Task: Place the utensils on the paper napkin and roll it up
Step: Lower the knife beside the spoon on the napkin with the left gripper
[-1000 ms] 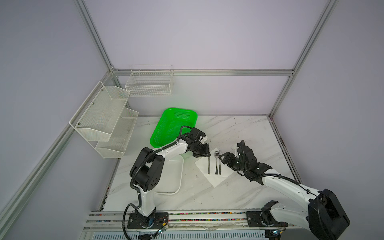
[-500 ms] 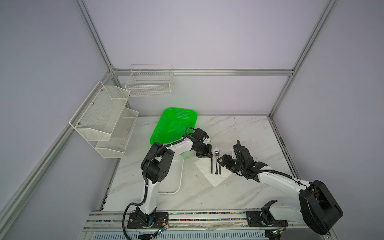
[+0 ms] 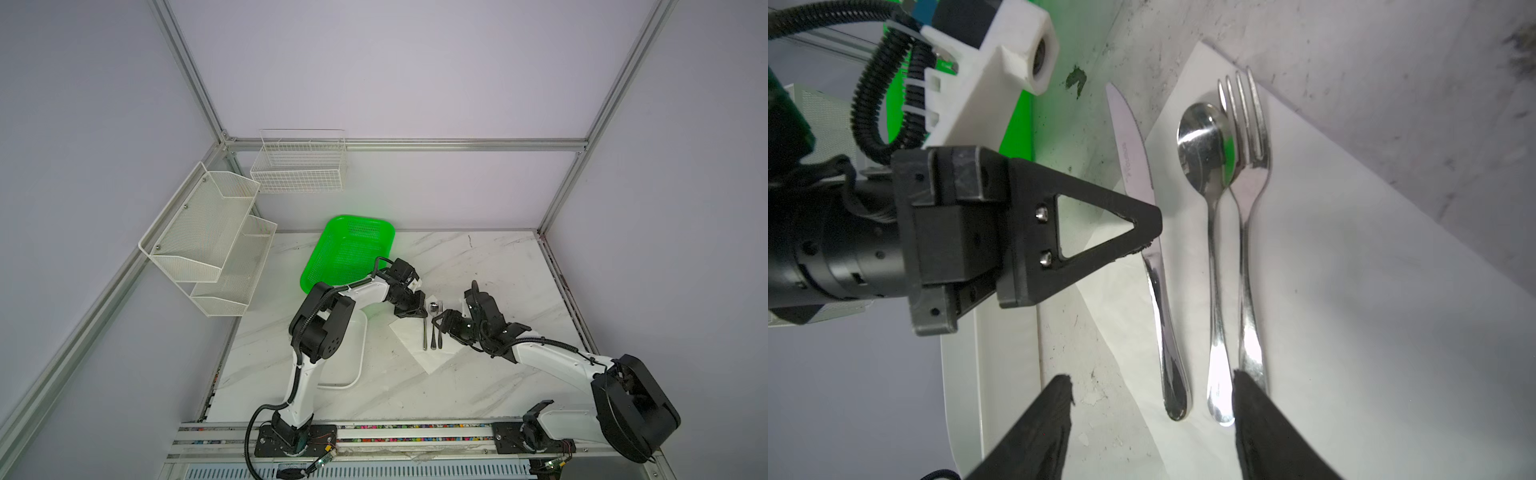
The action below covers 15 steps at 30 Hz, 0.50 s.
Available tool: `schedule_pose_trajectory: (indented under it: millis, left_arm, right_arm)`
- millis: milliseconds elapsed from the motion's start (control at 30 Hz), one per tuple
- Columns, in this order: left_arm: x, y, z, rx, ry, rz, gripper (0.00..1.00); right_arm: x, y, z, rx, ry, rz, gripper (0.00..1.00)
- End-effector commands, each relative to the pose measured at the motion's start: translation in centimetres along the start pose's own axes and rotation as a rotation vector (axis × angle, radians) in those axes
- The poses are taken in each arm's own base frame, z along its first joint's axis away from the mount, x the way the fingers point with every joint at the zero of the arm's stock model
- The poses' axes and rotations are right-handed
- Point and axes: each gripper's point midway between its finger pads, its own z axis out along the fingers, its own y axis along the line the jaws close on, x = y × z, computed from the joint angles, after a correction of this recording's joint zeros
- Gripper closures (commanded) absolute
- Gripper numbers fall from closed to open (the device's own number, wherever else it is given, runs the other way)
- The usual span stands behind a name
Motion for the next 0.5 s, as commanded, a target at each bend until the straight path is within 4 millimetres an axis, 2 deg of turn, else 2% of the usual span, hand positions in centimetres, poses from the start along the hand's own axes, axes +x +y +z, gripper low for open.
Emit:
schedule_pose_trajectory:
  millis: [0, 467]
  left_arm:
    - [-2.6, -3.6, -1.2, 0.078, -0.058, 0.073, 0.99]
    - [-3.3, -2.0, -0.7, -0.014, -0.066, 0.087, 0.92]
  right_arm:
    - [-0.2, 0.2, 0.2, -0.015, -0.003, 0.006, 0.37]
    - [-0.2, 0.1, 0.2, -0.01, -0.003, 0.008, 0.37]
